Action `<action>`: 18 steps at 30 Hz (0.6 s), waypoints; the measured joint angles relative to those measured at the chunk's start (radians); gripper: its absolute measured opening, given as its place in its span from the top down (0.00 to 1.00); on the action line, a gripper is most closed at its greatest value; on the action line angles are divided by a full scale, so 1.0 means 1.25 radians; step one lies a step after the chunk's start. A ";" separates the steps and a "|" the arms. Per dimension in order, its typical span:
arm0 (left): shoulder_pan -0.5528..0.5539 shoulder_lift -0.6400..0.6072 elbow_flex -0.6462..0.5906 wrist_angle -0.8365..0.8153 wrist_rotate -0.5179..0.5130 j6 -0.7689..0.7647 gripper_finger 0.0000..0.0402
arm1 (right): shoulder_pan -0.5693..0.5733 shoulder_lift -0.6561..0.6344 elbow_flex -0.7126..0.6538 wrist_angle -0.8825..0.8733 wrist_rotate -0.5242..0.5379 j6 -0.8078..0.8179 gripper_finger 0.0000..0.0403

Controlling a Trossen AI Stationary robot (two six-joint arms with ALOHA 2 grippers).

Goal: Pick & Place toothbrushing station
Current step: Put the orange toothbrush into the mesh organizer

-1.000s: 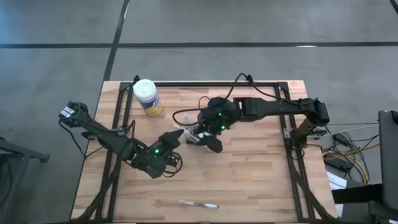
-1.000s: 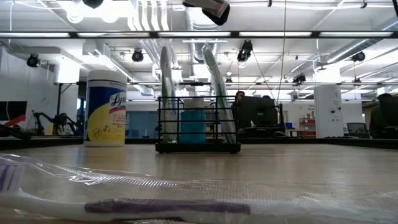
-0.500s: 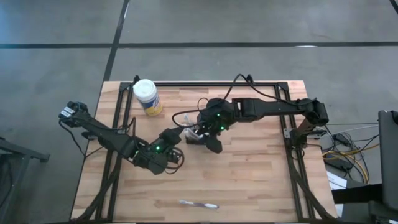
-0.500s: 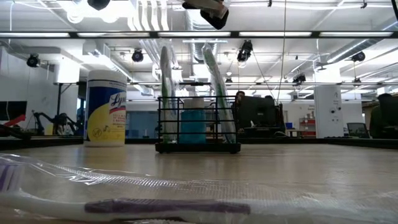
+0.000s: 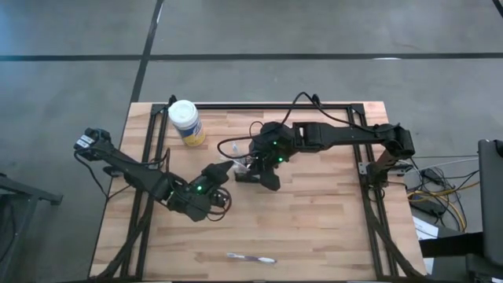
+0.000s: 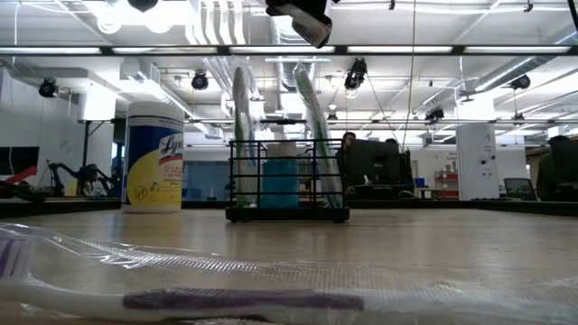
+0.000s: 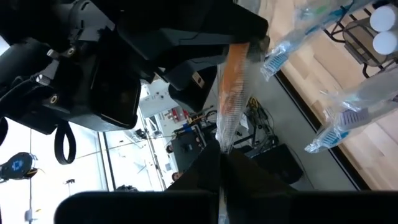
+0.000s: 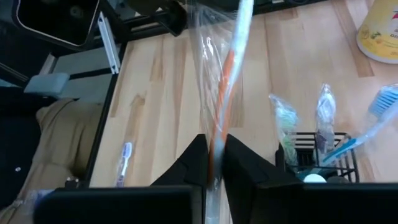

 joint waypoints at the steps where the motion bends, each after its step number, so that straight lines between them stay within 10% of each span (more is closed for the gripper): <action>1: -0.002 0.000 0.000 0.002 0.002 0.000 0.97 | 0.000 0.000 0.000 -0.001 0.000 -0.002 0.95; 18: -0.167 -0.042 0.096 -0.064 -0.057 -0.185 0.47 | 0.012 -0.048 -0.009 0.004 0.018 -0.068 0.94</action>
